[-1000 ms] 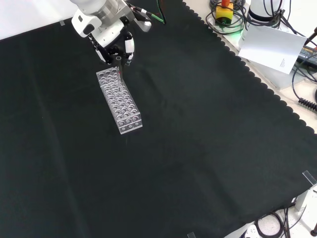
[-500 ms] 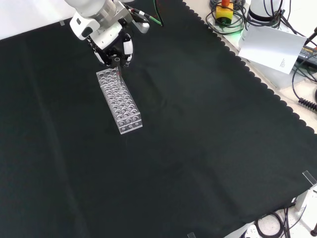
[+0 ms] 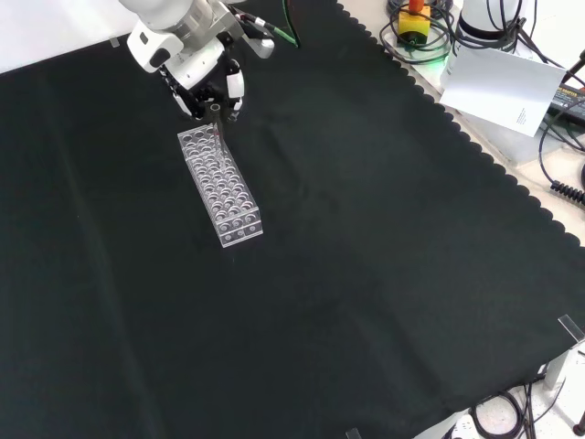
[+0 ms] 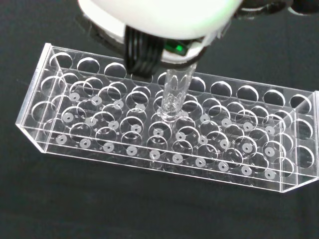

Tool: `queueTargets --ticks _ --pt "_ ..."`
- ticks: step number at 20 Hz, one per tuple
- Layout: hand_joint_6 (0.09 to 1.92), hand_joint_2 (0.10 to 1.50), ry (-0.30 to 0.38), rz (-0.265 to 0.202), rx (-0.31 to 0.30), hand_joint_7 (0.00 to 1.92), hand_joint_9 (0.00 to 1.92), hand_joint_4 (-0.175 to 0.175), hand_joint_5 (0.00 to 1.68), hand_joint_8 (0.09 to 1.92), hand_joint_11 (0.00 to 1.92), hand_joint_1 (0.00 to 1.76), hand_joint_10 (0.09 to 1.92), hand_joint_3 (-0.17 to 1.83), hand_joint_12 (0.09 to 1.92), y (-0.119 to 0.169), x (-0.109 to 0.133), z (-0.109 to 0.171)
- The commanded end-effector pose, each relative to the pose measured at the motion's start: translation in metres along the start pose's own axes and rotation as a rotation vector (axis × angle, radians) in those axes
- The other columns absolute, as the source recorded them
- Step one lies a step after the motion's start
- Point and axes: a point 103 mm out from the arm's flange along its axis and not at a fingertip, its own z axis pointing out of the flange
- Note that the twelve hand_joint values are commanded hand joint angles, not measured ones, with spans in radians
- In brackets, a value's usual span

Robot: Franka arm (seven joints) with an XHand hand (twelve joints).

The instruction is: Put the test tube back in the rack.

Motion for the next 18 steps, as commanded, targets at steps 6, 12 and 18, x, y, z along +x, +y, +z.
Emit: queueTargets --ticks 6,12,18 --pt "0.32 0.60 -0.013 -0.012 0.038 1.82 1.75 -0.175 1.46 0.39 1.33 1.24 0.29 0.66 0.78 -0.001 0.005 0.005" --pt "0.32 0.60 -0.019 -0.014 0.049 1.82 1.75 -0.175 1.46 0.39 1.33 1.24 0.29 0.66 0.79 0.000 0.005 0.008" --pt "0.32 0.60 -0.013 -0.020 0.055 1.82 1.75 -0.175 1.46 0.39 1.33 1.24 0.29 0.66 0.79 0.001 0.008 0.014"
